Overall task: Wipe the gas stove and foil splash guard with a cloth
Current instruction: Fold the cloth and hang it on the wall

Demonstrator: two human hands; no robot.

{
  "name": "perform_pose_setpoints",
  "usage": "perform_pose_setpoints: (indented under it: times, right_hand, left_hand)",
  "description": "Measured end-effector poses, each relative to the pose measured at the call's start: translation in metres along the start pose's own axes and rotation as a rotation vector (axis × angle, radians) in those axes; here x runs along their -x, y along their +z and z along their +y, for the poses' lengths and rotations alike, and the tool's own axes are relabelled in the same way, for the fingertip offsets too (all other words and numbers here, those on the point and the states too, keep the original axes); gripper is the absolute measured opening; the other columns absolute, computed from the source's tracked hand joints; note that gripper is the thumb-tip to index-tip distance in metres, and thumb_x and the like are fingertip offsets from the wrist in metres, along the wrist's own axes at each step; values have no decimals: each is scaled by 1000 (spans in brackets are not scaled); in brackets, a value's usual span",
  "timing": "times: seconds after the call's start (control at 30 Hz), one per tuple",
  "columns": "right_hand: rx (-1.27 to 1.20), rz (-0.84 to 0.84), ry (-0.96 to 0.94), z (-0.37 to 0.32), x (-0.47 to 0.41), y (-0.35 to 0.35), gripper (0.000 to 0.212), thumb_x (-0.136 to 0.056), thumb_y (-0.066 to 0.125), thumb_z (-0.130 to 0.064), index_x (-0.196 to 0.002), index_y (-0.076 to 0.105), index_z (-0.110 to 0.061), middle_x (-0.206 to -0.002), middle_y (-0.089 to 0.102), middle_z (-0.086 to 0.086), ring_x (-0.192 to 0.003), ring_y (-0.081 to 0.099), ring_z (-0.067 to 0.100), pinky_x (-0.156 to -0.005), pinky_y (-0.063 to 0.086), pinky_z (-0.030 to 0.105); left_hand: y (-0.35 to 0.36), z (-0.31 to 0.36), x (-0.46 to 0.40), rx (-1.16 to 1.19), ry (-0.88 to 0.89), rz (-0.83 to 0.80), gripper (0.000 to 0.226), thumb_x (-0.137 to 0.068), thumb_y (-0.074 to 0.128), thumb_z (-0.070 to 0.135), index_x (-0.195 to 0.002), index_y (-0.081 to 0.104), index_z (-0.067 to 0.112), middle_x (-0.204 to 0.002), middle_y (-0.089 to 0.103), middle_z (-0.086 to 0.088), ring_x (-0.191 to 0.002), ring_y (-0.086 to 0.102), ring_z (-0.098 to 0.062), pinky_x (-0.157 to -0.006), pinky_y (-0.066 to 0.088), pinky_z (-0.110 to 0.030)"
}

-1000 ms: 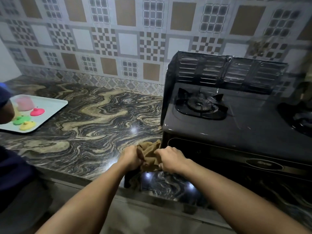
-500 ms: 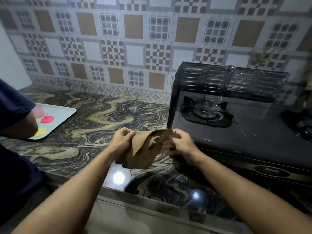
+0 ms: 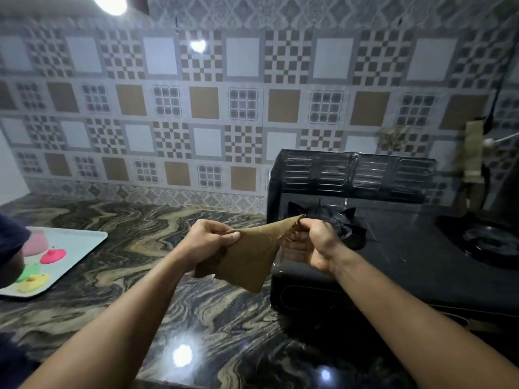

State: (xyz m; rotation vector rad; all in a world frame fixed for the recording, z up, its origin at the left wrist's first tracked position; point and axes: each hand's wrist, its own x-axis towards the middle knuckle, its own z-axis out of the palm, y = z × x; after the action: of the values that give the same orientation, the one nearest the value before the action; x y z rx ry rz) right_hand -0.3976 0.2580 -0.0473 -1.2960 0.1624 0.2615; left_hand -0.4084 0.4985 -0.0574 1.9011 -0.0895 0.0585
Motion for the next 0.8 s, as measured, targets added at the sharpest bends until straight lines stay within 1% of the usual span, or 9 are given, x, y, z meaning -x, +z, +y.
perform_pose_setpoints:
  times: [0.1, 0.27, 0.37, 0.47, 0.53, 0.63, 0.7, 0.77, 0.8]
  right_hand:
    - [-15, 20, 3, -18, -2, -16, 36, -97, 38, -27, -75, 60, -10, -74, 59, 10, -71, 65, 26, -55, 56, 35]
    - [-42, 47, 11, -54, -8, -52, 36, -98, 38, -33, -74, 58, -14, -71, 57, 7, -71, 63, 25, -54, 57, 36]
    - [-54, 54, -9, -79, -14, -76, 41, -97, 40, -47, -81, 58, -14, -76, 57, 9, -73, 64, 26, -54, 57, 37]
    - [-33, 29, -71, -105, -19, -105, 54, -87, 47, -66, -87, 61, -14, -76, 59, 11, -72, 64, 27, -62, 57, 38]
    - [57, 3, -143, -121, -21, -125, 62, -77, 57, -68, -101, 64, -11, -87, 64, 11, -77, 65, 25, -64, 57, 37]
    - [165, -57, -243, -143, -25, -155, 65, -74, 70, -50, -124, 56, -11, -114, 65, 12, -92, 67, 25, -65, 57, 34]
    - [145, -59, -291, -154, -33, -172, 91, -68, 80, -35, -144, 33, -16, -124, 61, 12, -96, 67, 26, -69, 58, 38]
    - [227, -37, -376, -166, -39, -185, 112, -65, 85, -21, -151, 14, -30, -119, 59, 4, -96, 67, 23, -73, 59, 40]
    - [321, -19, -449, -170, -42, -191, 108, -67, 84, -15, -150, 16, -32, -109, 57, -4, -93, 67, 18, -74, 60, 38]
  left_hand:
    - [13, 28, -10, 19, 52, -12, 16, -84, 73, 23, -74, 78, 13, -84, 75, -6, -69, 62, -8, -65, 49, -21]
    - [43, 83, -30, -27, 113, -55, 27, -89, 64, 38, -79, 78, 17, -62, 70, 5, -55, 62, -3, -52, 46, -16]
    - [70, 117, -49, -27, 199, -43, 30, -91, 62, 40, -70, 72, 21, -53, 64, 11, -49, 57, -2, -47, 43, -14]
    - [98, 154, -71, -65, 243, -32, 28, -89, 64, 40, -71, 73, 21, -63, 68, 5, -58, 61, -9, -51, 47, -17]
    - [117, 176, -86, -112, 240, -44, 28, -86, 68, 40, -76, 76, 16, -70, 71, -1, -63, 64, -14, -52, 49, -19]
    - [151, 209, -109, -142, 242, -71, 25, -86, 70, 36, -78, 75, 14, -68, 69, -1, -62, 63, -13, -49, 46, -18]
    - [174, 225, -127, -156, 249, -71, 26, -85, 71, 36, -79, 74, 10, -73, 69, -3, -66, 64, -15, -56, 50, -24]
    - [197, 238, -145, -176, 258, -63, 32, -83, 73, 37, -77, 73, 5, -73, 69, -6, -66, 63, -17, -61, 54, -29]
    - [208, 243, -154, -188, 262, -58, 34, -81, 74, 38, -76, 73, 4, -70, 67, -6, -64, 62, -17, -61, 54, -30]
